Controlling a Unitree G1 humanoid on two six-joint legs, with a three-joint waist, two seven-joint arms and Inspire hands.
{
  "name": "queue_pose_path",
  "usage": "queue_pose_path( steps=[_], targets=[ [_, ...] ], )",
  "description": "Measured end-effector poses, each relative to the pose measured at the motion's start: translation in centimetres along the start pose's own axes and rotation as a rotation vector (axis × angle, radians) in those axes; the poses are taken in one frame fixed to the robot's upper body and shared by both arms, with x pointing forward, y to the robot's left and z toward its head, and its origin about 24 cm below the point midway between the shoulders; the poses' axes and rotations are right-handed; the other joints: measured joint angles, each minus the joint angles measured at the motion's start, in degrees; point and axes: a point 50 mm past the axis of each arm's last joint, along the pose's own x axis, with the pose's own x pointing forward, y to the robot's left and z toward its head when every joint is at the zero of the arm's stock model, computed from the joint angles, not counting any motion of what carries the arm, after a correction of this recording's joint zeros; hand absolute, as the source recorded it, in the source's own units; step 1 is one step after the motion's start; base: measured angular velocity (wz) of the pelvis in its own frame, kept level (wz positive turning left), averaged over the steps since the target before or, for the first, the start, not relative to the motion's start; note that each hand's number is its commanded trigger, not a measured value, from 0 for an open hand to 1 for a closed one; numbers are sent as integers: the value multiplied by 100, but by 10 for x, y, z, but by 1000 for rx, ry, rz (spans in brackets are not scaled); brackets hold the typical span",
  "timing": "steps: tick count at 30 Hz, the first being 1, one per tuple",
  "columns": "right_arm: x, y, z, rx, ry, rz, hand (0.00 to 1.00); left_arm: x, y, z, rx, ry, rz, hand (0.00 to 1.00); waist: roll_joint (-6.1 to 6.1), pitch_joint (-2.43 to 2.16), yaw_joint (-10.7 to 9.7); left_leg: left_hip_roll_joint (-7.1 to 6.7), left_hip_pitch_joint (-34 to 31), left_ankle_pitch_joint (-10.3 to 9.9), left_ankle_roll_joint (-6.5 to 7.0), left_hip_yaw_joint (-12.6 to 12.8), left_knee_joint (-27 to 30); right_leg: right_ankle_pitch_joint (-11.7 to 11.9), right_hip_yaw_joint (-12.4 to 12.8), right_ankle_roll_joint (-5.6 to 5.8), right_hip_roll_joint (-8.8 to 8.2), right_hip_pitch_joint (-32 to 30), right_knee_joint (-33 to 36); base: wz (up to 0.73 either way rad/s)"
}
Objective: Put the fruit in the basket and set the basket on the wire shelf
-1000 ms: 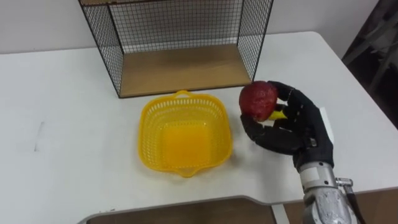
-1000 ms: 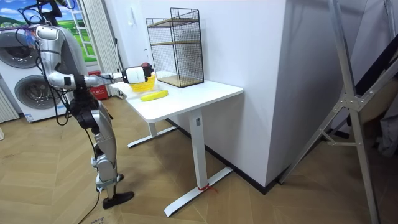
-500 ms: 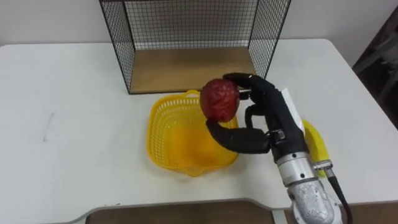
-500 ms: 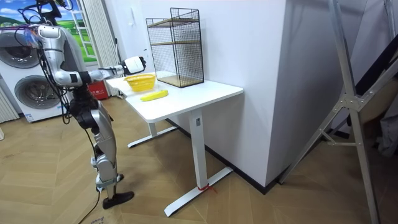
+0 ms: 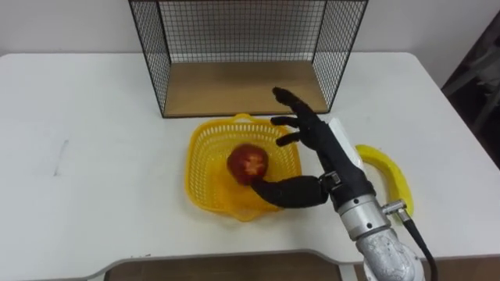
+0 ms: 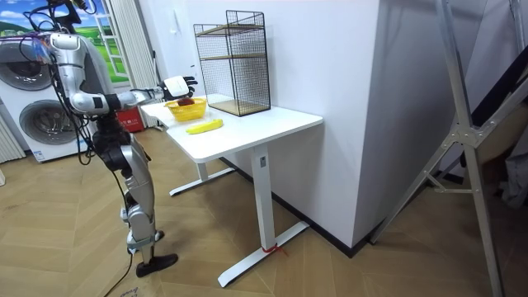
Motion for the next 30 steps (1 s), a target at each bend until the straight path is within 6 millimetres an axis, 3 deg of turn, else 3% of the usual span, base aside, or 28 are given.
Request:
queue_pose_path(
  steps=[23, 30],
  targets=[
    [-6, 1, -9, 60, 46, -13, 0, -1, 0, -5, -14, 14, 11, 0, 25, 3, -20, 2, 59, 0, 0, -22, 4, 0, -50, 0, -3, 60, -6, 0],
    [-7, -19, -14, 77, 70, -157, 0, -2, -1, -9, -19, 31, 19, 0, 32, 1, -37, 4, 45, -1, 0, -26, 20, 0, -48, 0, -5, 60, 3, 0]
  ],
)
